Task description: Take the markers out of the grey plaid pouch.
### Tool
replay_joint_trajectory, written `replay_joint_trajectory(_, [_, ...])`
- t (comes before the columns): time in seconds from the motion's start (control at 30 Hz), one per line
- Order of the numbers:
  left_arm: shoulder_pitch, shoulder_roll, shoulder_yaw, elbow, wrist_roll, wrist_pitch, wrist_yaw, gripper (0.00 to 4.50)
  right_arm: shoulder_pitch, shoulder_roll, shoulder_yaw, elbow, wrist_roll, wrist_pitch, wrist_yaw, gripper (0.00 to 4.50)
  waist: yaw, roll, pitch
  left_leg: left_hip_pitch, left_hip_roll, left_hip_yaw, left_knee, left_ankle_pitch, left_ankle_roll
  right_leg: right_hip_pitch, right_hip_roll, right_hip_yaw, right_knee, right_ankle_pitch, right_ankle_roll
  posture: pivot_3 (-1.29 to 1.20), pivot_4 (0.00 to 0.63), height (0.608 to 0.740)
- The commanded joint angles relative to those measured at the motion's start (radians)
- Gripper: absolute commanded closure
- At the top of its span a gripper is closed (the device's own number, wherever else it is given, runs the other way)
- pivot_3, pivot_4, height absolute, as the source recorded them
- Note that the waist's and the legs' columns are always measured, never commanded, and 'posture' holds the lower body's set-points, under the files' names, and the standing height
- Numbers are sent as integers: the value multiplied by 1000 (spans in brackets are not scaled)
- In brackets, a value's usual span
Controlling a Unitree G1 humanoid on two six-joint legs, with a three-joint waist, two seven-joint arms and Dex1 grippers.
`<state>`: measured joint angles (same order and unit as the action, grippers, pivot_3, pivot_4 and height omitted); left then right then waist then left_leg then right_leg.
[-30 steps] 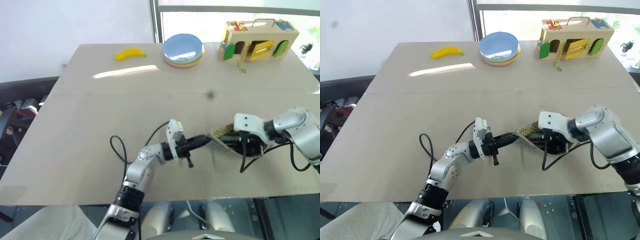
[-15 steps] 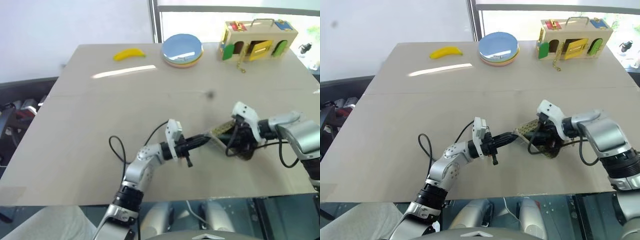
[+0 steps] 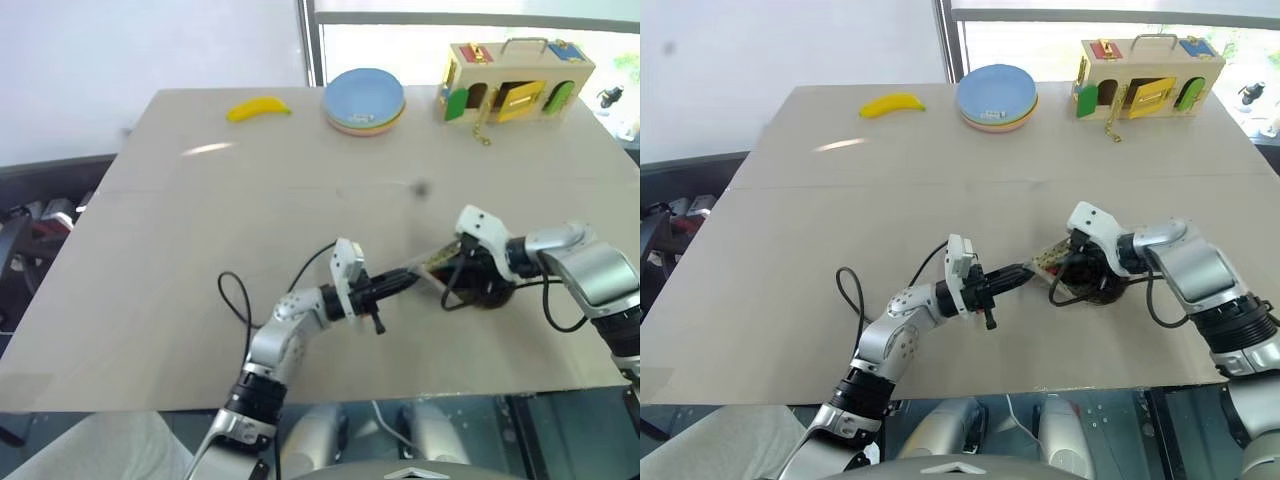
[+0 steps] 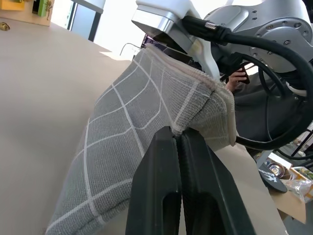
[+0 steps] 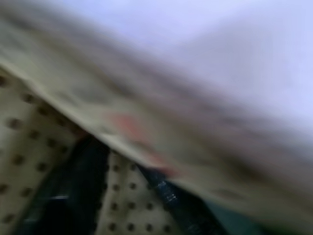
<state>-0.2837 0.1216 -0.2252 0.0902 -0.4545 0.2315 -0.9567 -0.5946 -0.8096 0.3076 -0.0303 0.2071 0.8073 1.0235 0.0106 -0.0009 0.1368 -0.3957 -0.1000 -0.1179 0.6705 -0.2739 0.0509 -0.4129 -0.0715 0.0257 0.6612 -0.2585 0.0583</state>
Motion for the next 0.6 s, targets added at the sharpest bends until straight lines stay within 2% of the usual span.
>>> replay_joint_trajectory(0.03, [16, 18, 21, -30, -9, -7, -14, 4500, -3, -32, -33, 65, -56, 1, -53, 2155, -2, -2, -2, 1, 0, 0, 0, 0, 0, 0, 0, 0, 0, 0, 0, 0, 150, 740])
replay_joint_trajectory(0.13, [15, 18, 22, -29, -7, -7, -16, 4500, -2, -31, -35, 63, -54, 1, -53, 3282, -2, -4, -4, 5, 0, 0, 0, 0, 0, 4, 0, 0, 0, 0, 0, 0, 150, 740])
replay_joint_trajectory(0.27, [14, 18, 23, -29, -6, -5, -18, 4500, 3, -31, -42, 53, -46, 5, -54, 4187, -1, -4, -4, 7, 0, 0, -1, 0, 0, 6, 0, 1, 0, 0, 0, 0, 150, 740])
replay_joint_trajectory(0.6, [11, 24, 19, -27, -6, 0, -24, 4500, 29, -55, -42, 22, -54, -21, -48, 4201, 2, -4, -4, 6, 0, 0, -1, 0, 0, 6, 0, 0, -1, 0, 0, 0, 150, 740])
